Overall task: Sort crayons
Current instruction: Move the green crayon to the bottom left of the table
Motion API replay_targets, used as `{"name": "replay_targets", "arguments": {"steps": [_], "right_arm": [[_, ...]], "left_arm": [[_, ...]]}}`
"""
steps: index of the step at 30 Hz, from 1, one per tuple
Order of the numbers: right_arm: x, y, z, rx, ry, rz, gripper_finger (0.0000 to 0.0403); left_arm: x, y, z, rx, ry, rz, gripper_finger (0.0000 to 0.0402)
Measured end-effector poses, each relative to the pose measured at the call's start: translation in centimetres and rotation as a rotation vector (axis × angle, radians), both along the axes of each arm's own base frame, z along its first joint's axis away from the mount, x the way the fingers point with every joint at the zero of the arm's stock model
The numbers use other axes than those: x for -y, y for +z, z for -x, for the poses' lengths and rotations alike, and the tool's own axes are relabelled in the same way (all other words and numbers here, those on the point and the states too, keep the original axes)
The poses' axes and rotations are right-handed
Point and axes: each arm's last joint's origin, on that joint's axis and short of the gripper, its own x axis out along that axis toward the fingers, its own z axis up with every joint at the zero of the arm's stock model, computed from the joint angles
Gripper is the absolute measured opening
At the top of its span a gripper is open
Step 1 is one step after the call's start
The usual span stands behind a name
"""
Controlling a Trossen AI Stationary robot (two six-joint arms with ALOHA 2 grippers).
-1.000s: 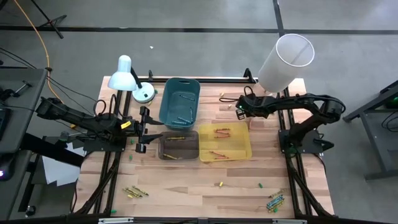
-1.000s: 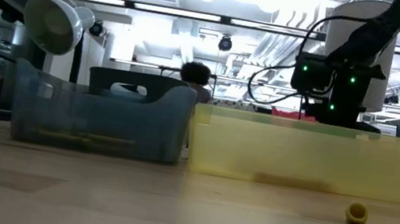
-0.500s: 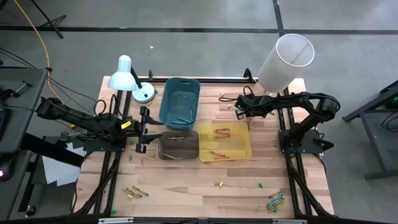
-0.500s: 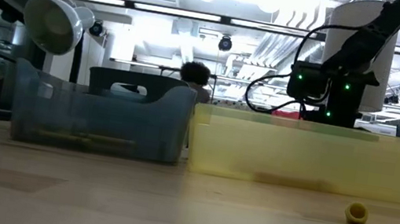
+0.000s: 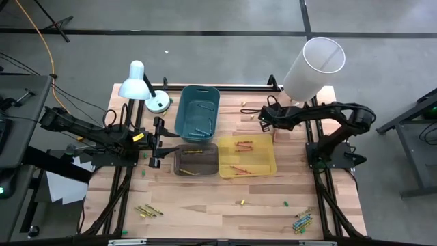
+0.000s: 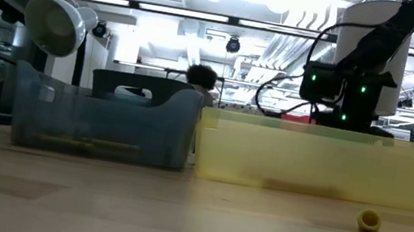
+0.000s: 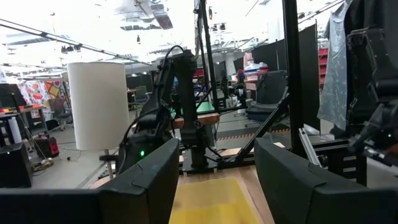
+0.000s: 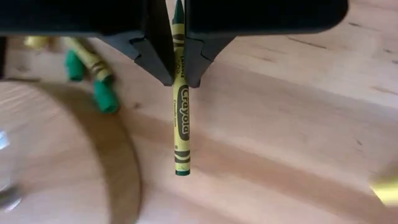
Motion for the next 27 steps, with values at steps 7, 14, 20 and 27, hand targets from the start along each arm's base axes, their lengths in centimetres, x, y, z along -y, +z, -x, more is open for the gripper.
{"name": "replay_targets", "arguments": {"steps": [7, 14, 20, 27], "right_arm": [[-2.0, 3.8, -0.3, 0.131, 0.072, 0.168, 0.0002], [-5.2, 8.0, -2.4, 0.379, 0.35, 0.349, 0.0001], [-7.5, 10.2, -4.4, 0.547, 0.648, 0.437, 0.0001], [-8.2, 10.8, -4.8, 0.607, 0.713, 0.448, 0.0001]], "left_arm": [[0.0, 0.0, 0.0, -0.001, 0.0, -0.001, 0.0195], [0.0, 0.0, 0.0, -0.001, 0.0, 0.0, 0.0195], [0.0, 0.0, 0.0, -0.004, -0.001, -0.001, 0.0195], [0.0, -0.1, 0.0, -0.007, -0.001, -0.002, 0.0195]]}}
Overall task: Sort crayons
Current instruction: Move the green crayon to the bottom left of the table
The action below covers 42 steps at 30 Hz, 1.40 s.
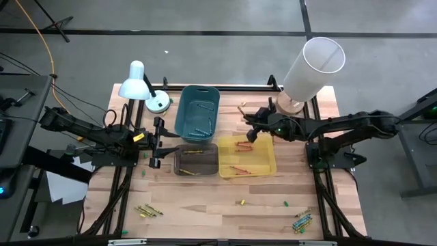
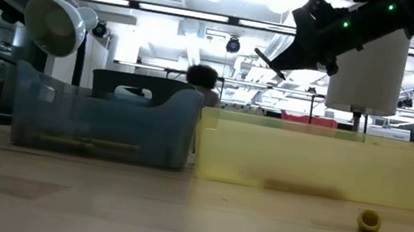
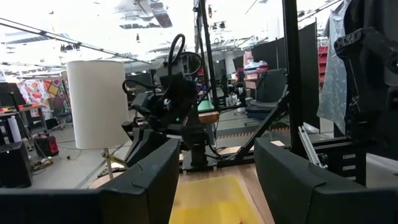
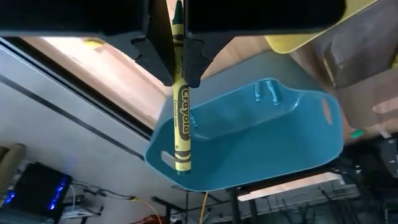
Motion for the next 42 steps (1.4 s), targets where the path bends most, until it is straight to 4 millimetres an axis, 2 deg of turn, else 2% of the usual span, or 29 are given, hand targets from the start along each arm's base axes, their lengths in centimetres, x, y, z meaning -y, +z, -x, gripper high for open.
{"name": "replay_targets", "arguments": {"steps": [13, 18, 23, 27, 33, 42], "right_arm": [[-0.1, 0.1, -0.4, 0.041, 0.033, -0.021, 0.0], [0.4, -0.6, -2.6, 0.149, 0.092, -0.008, 0.0], [1.7, -2.0, -5.3, 0.334, 0.12, 0.037, 0.0], [2.6, -3.5, -6.4, 0.418, 0.132, 0.051, 0.0], [3.7, -3.7, -6.4, 0.417, 0.117, 0.05, 0.0], [3.6, -3.3, -6.3, 0.42, 0.161, 0.072, 0.0]], "left_arm": [[0.0, 0.0, 0.0, 0.0, 0.001, -0.001, 0.0195], [-0.1, 0.0, 0.0, 0.004, 0.031, 0.005, 0.0195], [-0.1, 0.1, 0.0, 0.008, 0.049, -0.015, 0.0195], [-0.1, 0.0, 0.0, 0.004, 0.049, -0.016, 0.0195], [-0.1, -0.3, -0.1, -0.03, 0.048, -0.025, 0.0195], [-0.1, -0.4, -0.1, -0.046, 0.047, -0.03, 0.0195]]}}
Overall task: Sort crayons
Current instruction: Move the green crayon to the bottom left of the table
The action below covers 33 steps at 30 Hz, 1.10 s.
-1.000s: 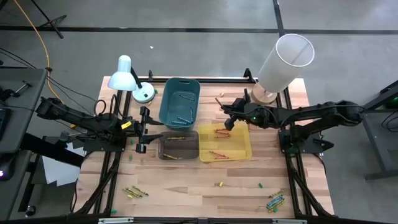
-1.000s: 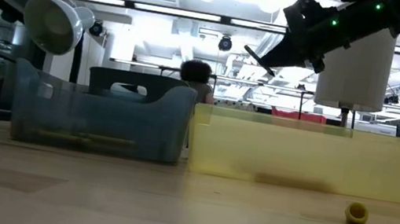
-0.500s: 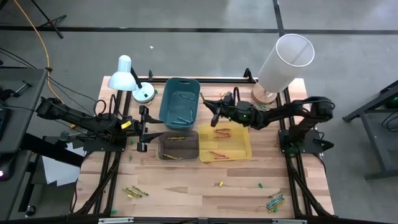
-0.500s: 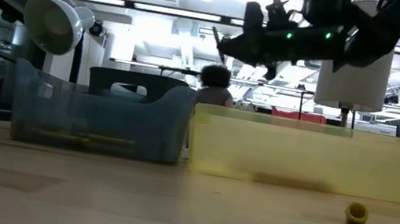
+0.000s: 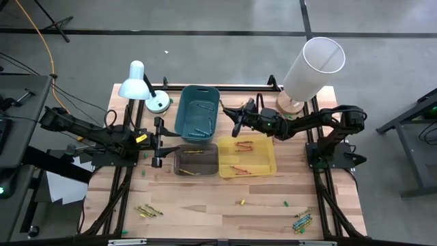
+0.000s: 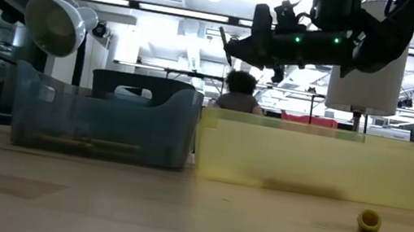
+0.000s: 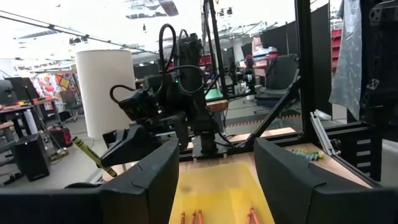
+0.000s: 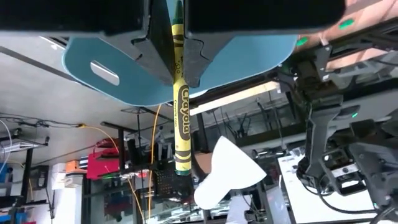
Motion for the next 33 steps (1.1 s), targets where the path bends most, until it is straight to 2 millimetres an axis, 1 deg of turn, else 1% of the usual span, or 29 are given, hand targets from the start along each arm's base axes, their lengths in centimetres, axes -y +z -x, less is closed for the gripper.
{"name": "replay_targets", "arguments": {"steps": [17, 21, 24, 27, 33], "right_arm": [[0.0, -0.1, 0.0, -0.009, 0.005, 0.002, 0.0], [0.0, -0.1, 0.0, -0.021, 0.005, 0.03, 0.0], [-0.1, -0.1, 0.0, -0.037, 0.015, 0.052, 0.0], [-0.2, -0.4, -0.1, -0.07, 0.055, 0.074, 0.0], [-0.3, -1.0, -0.1, -0.157, 0.109, 0.14, 0.0]], "left_arm": [[0.0, 0.0, 0.0, 0.001, 0.0, 0.0, 0.0195], [0.0, 0.0, 0.0, 0.001, 0.009, 0.0, 0.0195], [-0.1, -0.1, 0.0, -0.01, 0.033, -0.019, 0.0195], [-0.2, -0.5, -0.1, -0.057, 0.076, -0.068, 0.0195], [-0.7, -1.6, 0.0, -0.187, 0.255, -0.161, 0.0195]]}}
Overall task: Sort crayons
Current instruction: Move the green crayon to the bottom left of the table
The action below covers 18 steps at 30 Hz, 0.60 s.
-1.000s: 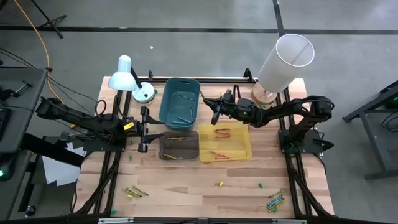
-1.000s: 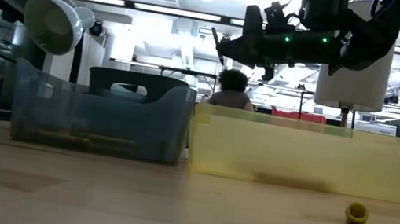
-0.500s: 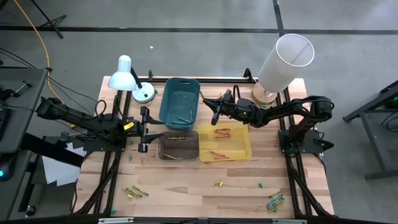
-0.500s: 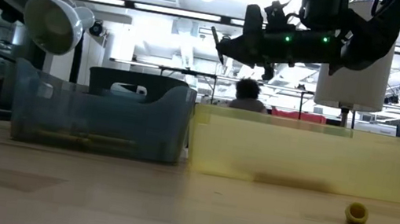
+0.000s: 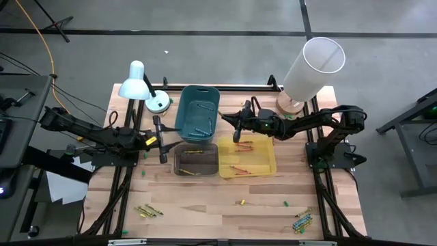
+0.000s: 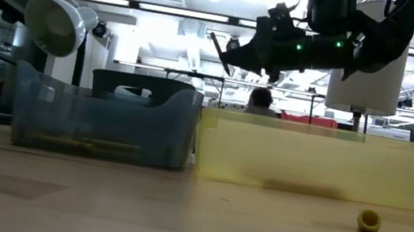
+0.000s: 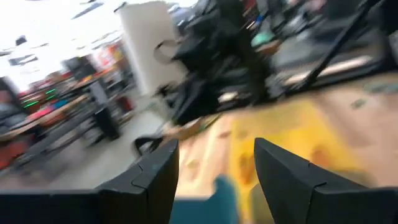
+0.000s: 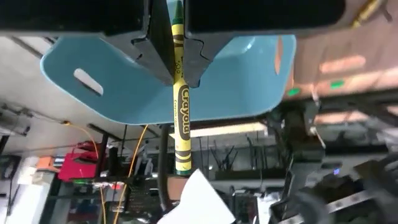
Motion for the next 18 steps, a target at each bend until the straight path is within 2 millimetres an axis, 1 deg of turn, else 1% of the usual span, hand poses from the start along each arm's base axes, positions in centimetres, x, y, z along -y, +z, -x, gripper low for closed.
{"name": "replay_targets", "arguments": {"steps": [2, 5, 7, 9, 11, 14, 18], "right_arm": [[0.0, 0.1, 0.0, -0.012, 0.003, 0.054, 0.0], [0.4, 0.5, -0.1, -0.004, -0.005, 0.139, 0.0], [0.7, 1.4, -0.4, 0.019, -0.015, 0.193, 0.0], [1.0, 2.4, -0.9, 0.046, -0.025, 0.212, 0.0], [1.4, 3.4, -1.4, 0.077, -0.035, 0.175, 0.0], [2.0, 5.1, -2.2, 0.146, -0.046, 0.057, 0.0], [2.4, 6.7, -3.1, 0.178, -0.048, -0.107, 0.0003]], "left_arm": [[-0.3, -0.1, 0.1, -0.02, 0.079, -0.038, 0.0195], [-0.9, 0.4, 0.1, -0.021, 0.194, -0.158, 0.0195], [-1.4, 0.9, 0.2, -0.004, 0.26, -0.212, 0.0195], [-1.8, 1.3, 0.3, 0.025, 0.329, -0.216, 0.0195], [-2.1, 1.5, 0.4, 0.066, 0.395, -0.139, 0.0195], [-2.3, 1.4, 0.5, 0.147, 0.474, 0.069, 0.0195], [-2.3, 1.2, 0.5, 0.263, 0.459, 0.319, 0.0195]]}}
